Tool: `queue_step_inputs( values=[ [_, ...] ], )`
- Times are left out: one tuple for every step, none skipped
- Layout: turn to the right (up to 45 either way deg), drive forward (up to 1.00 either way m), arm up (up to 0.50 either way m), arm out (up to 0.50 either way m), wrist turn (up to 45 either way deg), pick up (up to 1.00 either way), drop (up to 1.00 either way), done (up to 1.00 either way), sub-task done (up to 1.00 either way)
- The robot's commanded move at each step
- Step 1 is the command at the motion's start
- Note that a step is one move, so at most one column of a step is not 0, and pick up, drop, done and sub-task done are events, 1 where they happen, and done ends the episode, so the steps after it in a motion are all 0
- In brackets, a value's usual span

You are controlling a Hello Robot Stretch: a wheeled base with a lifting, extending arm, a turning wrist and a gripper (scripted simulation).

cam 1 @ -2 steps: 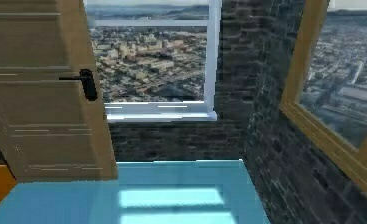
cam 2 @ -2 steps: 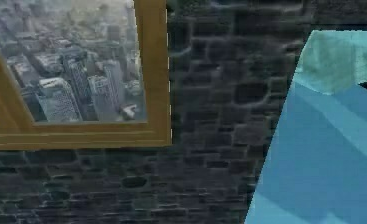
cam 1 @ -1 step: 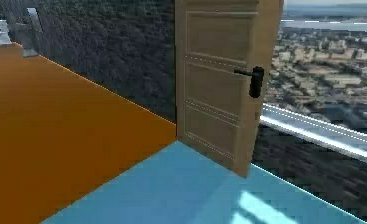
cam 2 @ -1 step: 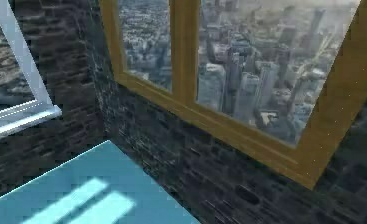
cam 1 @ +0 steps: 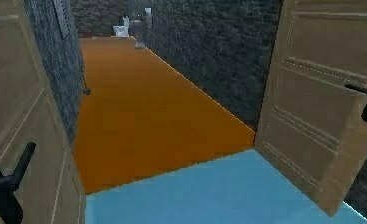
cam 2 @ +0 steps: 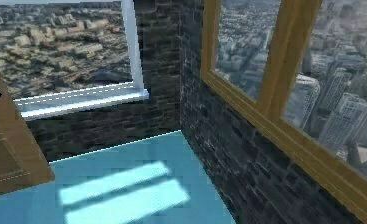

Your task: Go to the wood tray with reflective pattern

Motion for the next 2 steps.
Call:
queue_step_inputs(
  values=[
    [0.0, 1.00, 0.00, 0.00, 0.0, 0.00, 0.00, 0.00, 0.00],
    [-18.0, 0.00, 0.00, 0.00, 0.0, 0.00, 0.00, 0.00, 0.00]
  ],
)
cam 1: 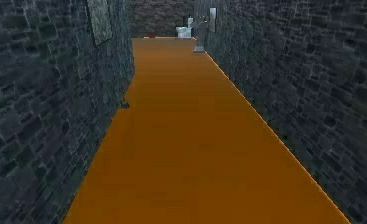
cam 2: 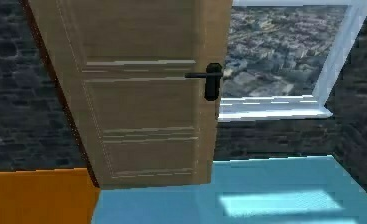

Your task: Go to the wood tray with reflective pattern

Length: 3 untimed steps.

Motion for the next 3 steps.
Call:
queue_step_inputs(
  values=[
    [0.0, 0.10, 0.00, 0.00, 0.0, 0.00, 0.00, 0.00, 0.00],
    [0.0, 1.00, 0.00, 0.00, 0.0, 0.00, 0.00, 0.00, 0.00],
    [0.0, 1.00, 0.00, 0.00, 0.0, 0.00, 0.00, 0.00, 0.00]
  ],
)
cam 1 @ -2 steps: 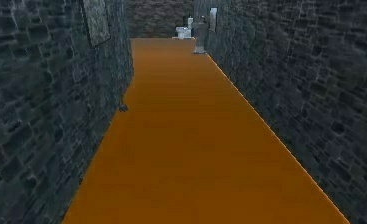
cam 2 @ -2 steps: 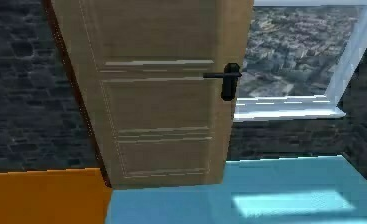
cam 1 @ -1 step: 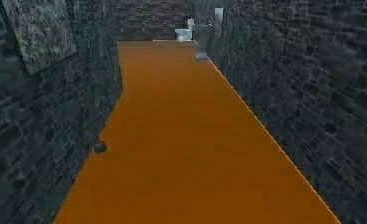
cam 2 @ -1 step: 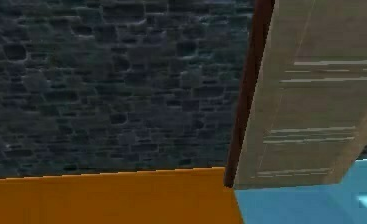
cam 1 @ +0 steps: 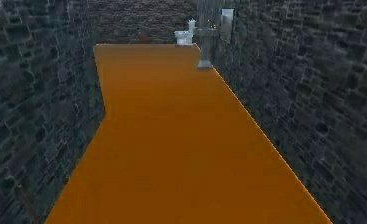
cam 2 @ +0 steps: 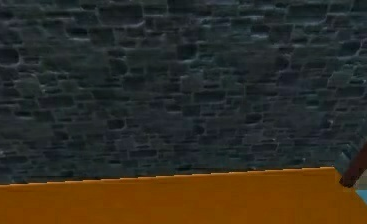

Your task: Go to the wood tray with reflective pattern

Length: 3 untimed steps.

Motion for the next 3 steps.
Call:
queue_step_inputs(
  values=[
    [0.0, 1.00, 0.00, 0.00, 0.0, 0.00, 0.00, 0.00, 0.00],
    [0.0, 1.00, 0.00, 0.00, 0.0, 0.00, 0.00, 0.00, 0.00],
    [0.0, 1.00, 0.00, 0.00, 0.0, 0.00, 0.00, 0.00, 0.00]
  ],
)
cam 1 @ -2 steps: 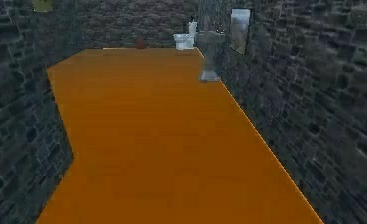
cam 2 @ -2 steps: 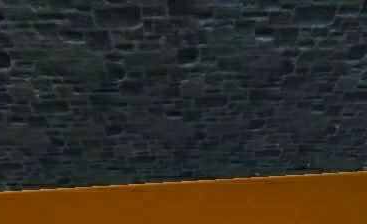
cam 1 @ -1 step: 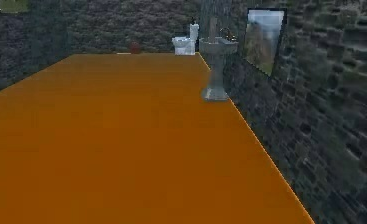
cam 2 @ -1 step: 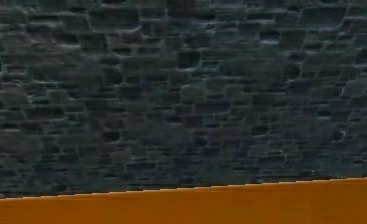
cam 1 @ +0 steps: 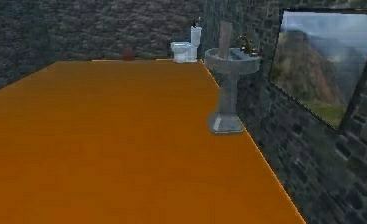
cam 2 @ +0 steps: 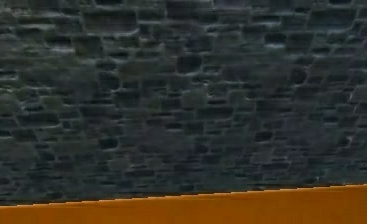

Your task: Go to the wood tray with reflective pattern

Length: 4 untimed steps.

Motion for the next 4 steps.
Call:
queue_step_inputs(
  values=[
    [3.0, 0.00, 0.00, 0.00, 0.0, 0.00, 0.00, 0.00, 0.00],
    [0.0, 1.00, 0.00, 0.00, 0.0, 0.00, 0.00, 0.00, 0.00],
    [0.0, 0.50, 0.00, 0.00, 0.0, 0.00, 0.00, 0.00, 0.00],
    [18.0, 0.00, 0.00, 0.00, 0.0, 0.00, 0.00, 0.00, 0.00]
  ],
)
